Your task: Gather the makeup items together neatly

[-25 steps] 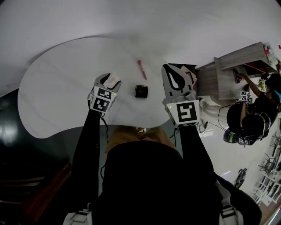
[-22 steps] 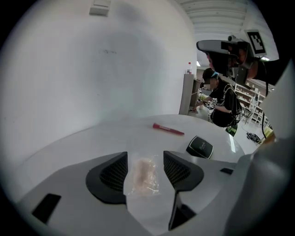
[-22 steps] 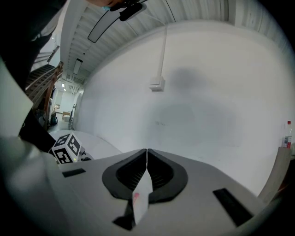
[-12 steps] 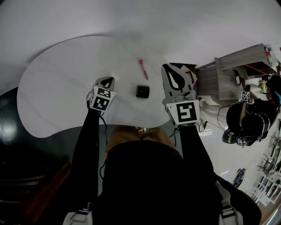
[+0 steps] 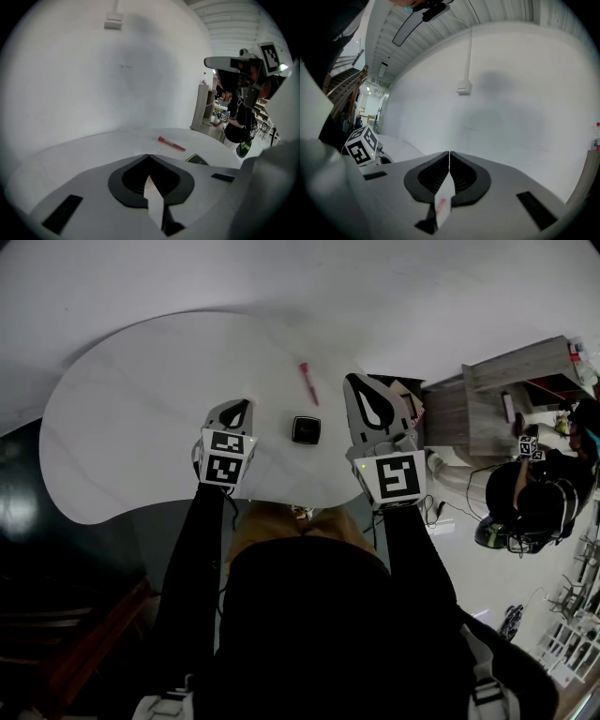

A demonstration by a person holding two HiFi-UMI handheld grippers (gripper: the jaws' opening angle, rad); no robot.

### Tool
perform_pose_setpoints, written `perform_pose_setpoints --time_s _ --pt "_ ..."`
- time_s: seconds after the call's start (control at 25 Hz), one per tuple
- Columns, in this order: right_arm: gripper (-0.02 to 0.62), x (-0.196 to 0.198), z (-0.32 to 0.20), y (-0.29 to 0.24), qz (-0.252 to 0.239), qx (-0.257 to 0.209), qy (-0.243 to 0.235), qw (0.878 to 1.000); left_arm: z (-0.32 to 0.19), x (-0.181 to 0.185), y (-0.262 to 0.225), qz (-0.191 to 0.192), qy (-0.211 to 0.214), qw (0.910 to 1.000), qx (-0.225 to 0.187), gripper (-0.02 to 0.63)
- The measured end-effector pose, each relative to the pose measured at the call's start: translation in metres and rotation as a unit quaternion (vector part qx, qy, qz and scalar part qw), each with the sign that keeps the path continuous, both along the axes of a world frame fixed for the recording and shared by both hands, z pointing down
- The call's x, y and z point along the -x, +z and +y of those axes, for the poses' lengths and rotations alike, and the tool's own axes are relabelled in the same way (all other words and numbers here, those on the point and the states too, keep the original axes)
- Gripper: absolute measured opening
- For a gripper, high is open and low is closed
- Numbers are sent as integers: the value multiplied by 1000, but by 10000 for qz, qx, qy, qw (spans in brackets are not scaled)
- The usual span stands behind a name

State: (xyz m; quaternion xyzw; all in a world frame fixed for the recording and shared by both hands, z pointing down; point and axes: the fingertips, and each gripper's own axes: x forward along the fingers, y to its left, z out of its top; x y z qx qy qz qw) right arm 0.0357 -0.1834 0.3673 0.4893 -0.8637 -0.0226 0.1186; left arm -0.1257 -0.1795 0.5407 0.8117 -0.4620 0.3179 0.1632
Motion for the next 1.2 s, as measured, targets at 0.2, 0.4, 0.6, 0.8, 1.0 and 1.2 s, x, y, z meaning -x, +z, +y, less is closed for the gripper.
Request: perform_pose_setpoints --time_s 0.2,0.4,0.6,0.8,1.0,1.2 --pt "28 -6 6 0 51 -20 -10 10000 21 -22 2 184 -284 9994 54 17" --pt "28 -10 14 -3 -17 -52 -20 10000 28 -17 18 185 -909 9956 127 17" --pt "28 -20 21 -2 25 -99 11 9999 33 -21 32 339 -1242 9913 285 18" --pt "28 -30 26 0 77 -99 46 9999 32 -29 43 441 -1498 9870 382 18" --pt "28 -35 30 -4 23 -197 29 9998 36 -32 60 346 -1581 9854 530 21" --pt "28 -45 32 -2 46 -131 115 9998 37 -37 59 232 -1390 9886 534 136"
